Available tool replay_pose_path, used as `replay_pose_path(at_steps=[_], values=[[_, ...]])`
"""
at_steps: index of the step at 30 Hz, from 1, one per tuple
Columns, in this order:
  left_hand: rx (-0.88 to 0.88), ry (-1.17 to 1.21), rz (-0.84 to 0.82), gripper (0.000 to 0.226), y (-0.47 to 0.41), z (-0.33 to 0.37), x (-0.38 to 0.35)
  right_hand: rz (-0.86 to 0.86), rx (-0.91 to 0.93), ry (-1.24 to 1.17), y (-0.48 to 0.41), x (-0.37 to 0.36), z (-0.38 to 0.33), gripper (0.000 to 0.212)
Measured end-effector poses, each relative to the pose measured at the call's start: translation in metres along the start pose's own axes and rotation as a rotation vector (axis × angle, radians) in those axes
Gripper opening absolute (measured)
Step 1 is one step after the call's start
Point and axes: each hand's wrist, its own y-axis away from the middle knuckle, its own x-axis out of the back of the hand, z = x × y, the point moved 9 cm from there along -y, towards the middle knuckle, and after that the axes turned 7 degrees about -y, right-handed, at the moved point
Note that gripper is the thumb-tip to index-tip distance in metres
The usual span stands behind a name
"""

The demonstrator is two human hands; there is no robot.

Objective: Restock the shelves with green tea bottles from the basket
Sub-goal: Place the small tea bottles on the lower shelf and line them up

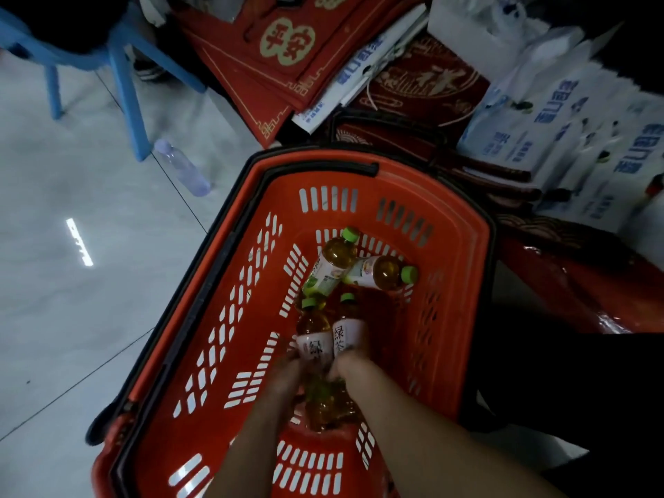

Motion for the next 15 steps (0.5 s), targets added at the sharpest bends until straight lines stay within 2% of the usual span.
replay_pose_path(at_steps=[2,4,6,9,12,15], values=[[-0.051,0.035,-0.016,0.029,0.013,0.025,0.006,-0.031,-0.055,0.055,0.013,0.005,-0.005,0.054],[-0.14,0.016,-0.058,0.037,0.03,0.056,0.013,-0.053,-0.009,0.073,0.026,0.014,-0.019,0.062],[-0.243,-0.019,-0.103,0.045,0.05,0.086,0.018,-0.106,0.044,0.208,0.046,0.018,-0.036,0.056],[-0.379,0.002,-0.106,0.05,0.081,0.132,0.023,-0.187,0.118,0.142,0.079,0.018,-0.067,0.03],[-0.518,0.074,-0.068,0.05,0.119,0.178,0.029,-0.282,0.256,0.022,0.121,0.01,-0.105,0.036],[-0.666,0.1,-0.046,0.07,0.163,0.223,0.029,-0.4,0.359,-0.064,0.16,0.009,-0.138,0.038]])
